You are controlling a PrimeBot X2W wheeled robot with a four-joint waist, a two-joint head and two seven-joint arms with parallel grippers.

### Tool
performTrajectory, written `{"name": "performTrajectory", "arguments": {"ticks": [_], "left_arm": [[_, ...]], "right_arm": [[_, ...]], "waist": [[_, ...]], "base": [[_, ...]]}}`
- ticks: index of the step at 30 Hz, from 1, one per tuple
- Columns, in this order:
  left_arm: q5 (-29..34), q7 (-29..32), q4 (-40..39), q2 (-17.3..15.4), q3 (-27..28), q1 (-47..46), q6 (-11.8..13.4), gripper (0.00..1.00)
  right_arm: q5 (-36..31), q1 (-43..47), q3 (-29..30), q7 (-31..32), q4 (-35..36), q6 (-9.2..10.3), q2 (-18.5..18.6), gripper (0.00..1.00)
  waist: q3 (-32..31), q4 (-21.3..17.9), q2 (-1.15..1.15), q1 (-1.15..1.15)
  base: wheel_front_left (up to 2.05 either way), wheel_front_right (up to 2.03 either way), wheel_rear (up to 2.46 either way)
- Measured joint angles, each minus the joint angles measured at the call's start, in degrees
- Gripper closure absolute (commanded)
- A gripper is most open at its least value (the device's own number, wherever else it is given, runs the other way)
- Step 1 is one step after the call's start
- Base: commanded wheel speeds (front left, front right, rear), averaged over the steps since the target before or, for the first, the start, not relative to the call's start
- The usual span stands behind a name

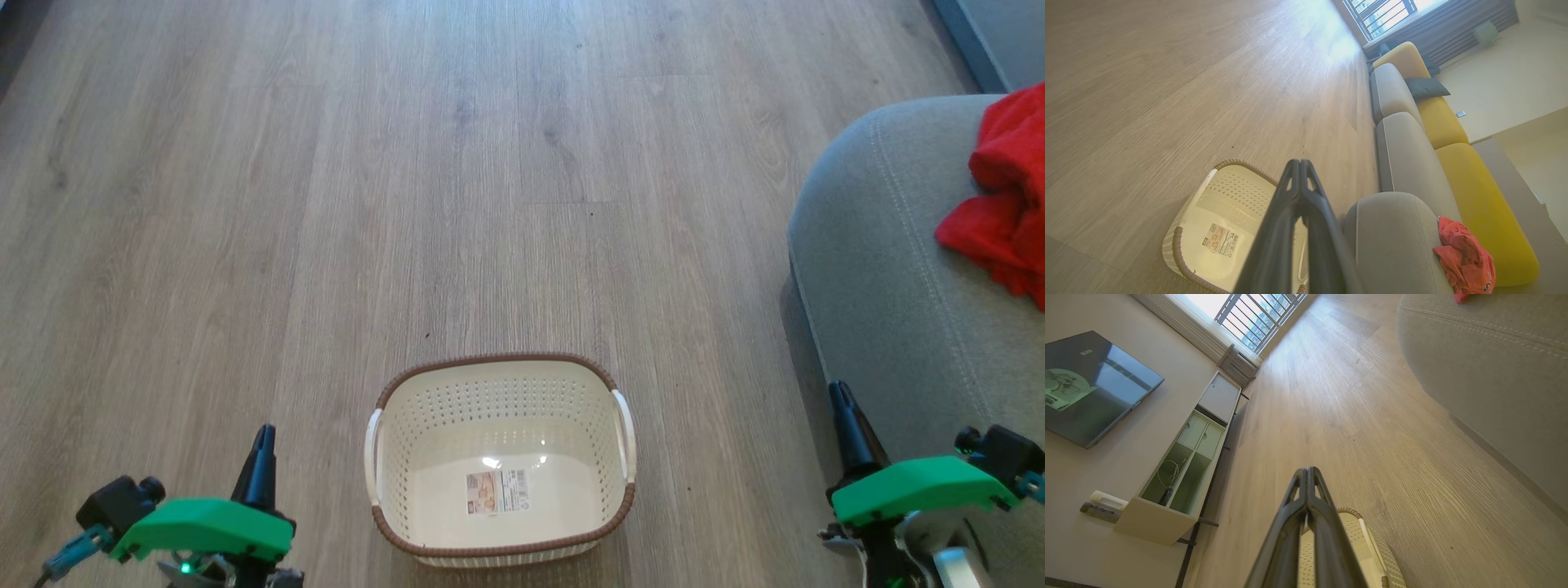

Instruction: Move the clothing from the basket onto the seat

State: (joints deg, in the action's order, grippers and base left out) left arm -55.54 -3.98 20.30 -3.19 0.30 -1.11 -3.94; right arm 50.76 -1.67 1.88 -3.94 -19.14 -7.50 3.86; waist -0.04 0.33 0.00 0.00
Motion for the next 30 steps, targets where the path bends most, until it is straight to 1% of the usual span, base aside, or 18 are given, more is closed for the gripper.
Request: {"name": "performTrajectory", "arguments": {"ticks": [27,30], "left_arm": [[-15.59,4.53,-1.72,0.27,1.78,-0.65,-1.43,1.00],[-16.73,4.83,-1.88,0.29,1.88,-0.87,-1.44,1.00]], "right_arm": [[17.61,-0.16,2.44,4.45,1.09,0.01,-0.35,1.00],[18.81,-0.16,2.70,4.56,1.30,0.01,-0.40,1.00]], "waist": [[0.10,-0.14,0.00,0.00],[0.10,-0.15,0.00,0.00]], "base": [[0.00,0.00,0.00],[0.00,0.00,0.00]]}}
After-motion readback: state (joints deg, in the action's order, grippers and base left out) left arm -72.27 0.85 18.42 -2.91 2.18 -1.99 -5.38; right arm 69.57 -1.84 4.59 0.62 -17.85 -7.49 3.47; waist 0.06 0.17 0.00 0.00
